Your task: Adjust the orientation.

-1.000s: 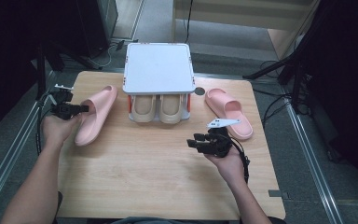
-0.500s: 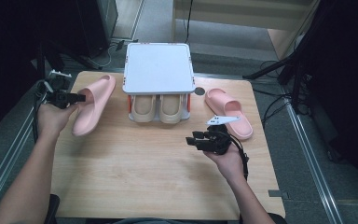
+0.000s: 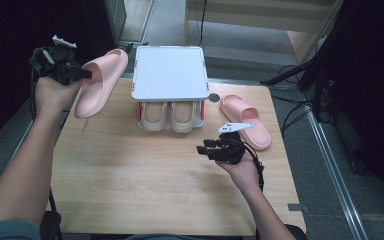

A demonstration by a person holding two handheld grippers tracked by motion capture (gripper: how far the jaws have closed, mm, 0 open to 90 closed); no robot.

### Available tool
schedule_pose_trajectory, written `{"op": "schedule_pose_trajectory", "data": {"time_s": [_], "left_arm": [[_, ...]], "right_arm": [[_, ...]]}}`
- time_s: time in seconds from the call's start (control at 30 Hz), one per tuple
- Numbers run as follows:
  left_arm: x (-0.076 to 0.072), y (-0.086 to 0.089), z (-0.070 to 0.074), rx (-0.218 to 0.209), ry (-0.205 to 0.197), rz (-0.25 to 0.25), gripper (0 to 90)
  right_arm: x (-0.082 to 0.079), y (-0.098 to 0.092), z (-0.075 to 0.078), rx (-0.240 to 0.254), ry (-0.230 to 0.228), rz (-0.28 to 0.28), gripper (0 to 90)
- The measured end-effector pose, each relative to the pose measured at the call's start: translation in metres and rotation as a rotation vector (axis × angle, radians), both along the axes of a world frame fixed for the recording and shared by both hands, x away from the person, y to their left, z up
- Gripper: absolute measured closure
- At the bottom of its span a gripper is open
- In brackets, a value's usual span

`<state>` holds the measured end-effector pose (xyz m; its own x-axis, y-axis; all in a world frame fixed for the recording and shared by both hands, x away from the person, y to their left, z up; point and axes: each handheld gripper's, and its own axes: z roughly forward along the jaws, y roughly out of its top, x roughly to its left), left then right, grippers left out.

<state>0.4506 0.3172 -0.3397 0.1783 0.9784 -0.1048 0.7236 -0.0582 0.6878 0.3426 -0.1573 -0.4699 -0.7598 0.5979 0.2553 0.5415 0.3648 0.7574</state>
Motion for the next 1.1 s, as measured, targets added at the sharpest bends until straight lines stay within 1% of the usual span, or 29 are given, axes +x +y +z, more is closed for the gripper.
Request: {"op": "schedule_pose_trajectory", "data": {"time_s": [0.03, 0.1, 0.17, 0.23, 0.3, 0.37, 0.47, 0.57, 0.6, 0.67, 0.7, 0.73, 0.8, 0.83, 0.93, 1.0, 1.03, 1.1], "left_arm": [[0.004, -0.004, 0.005, -0.006, 0.003, -0.006, 82.6], [0.012, -0.013, 0.014, -0.018, -0.005, -0.010, 82.6], [0.020, -0.022, 0.021, -0.018, -0.001, -0.027, 82.5], [0.027, -0.032, 0.026, -0.023, 0.001, -0.037, 82.5], [0.034, -0.044, 0.028, -0.018, 0.001, -0.046, 82.4], [0.041, -0.055, 0.028, -0.016, -0.001, -0.051, 82.2], [0.052, -0.068, 0.023, -0.042, 0.012, -0.055, 81.8], [0.063, -0.081, 0.018, -0.045, 0.023, -0.047, 81.8], [0.067, -0.083, 0.016, -0.054, 0.030, -0.046, 81.8], [0.072, -0.089, 0.013, -0.052, 0.030, -0.038, 81.4], [0.075, -0.092, 0.013, -0.040, 0.031, -0.034, 81.2], [0.077, -0.095, 0.012, -0.030, 0.028, -0.026, 81.1], [0.080, -0.100, 0.011, -0.030, 0.021, -0.011, 80.7], [0.082, -0.102, 0.010, -0.029, 0.017, -0.010, 80.4], [0.085, -0.109, 0.008, -0.034, 0.023, -0.004, 79.3], [0.087, -0.111, 0.006, -0.036, 0.024, -0.007, 76.6], [0.087, -0.112, 0.006, -0.045, 0.023, -0.010, 74.8], [0.087, -0.115, 0.006, -0.043, 0.017, -0.018, 73.3]], "right_arm": [[0.000, 0.000, 0.000, 0.001, 0.003, -0.002, 57.1], [0.000, 0.000, 0.000, 0.001, 0.002, -0.003, 57.1], [-0.001, -0.001, 0.001, 0.005, 0.002, -0.005, 57.1], [-0.002, -0.002, 0.002, 0.006, 0.001, -0.008, 57.2], [-0.002, -0.003, 0.002, 0.010, -0.005, -0.004, 57.1], [-0.003, -0.004, 0.002, 0.005, -0.003, -0.013, 57.1], [-0.005, -0.007, 0.002, 0.007, -0.007, -0.019, 57.1], [-0.007, -0.010, 0.003, 0.006, -0.013, -0.027, 57.1], [-0.008, -0.011, 0.003, 0.007, -0.012, -0.030, 57.1], [-0.009, -0.013, 0.003, 0.005, -0.015, -0.032, 57.2], [-0.010, -0.014, 0.002, 0.006, -0.012, -0.036, 57.2], [-0.010, -0.015, 0.002, 0.006, -0.013, -0.039, 57.2], [-0.012, -0.018, 0.002, 0.007, -0.011, -0.048, 57.2], [-0.012, -0.019, 0.002, 0.005, -0.018, -0.050, 57.2], [-0.015, -0.023, 0.002, 0.005, -0.012, -0.063, 57.3], [-0.017, -0.025, 0.002, 0.006, -0.013, -0.070, 57.3], [-0.017, -0.026, 0.002, 0.008, -0.015, -0.074, 57.3], [-0.019, -0.028, 0.002, 0.007, -0.020, -0.078, 57.3]]}}
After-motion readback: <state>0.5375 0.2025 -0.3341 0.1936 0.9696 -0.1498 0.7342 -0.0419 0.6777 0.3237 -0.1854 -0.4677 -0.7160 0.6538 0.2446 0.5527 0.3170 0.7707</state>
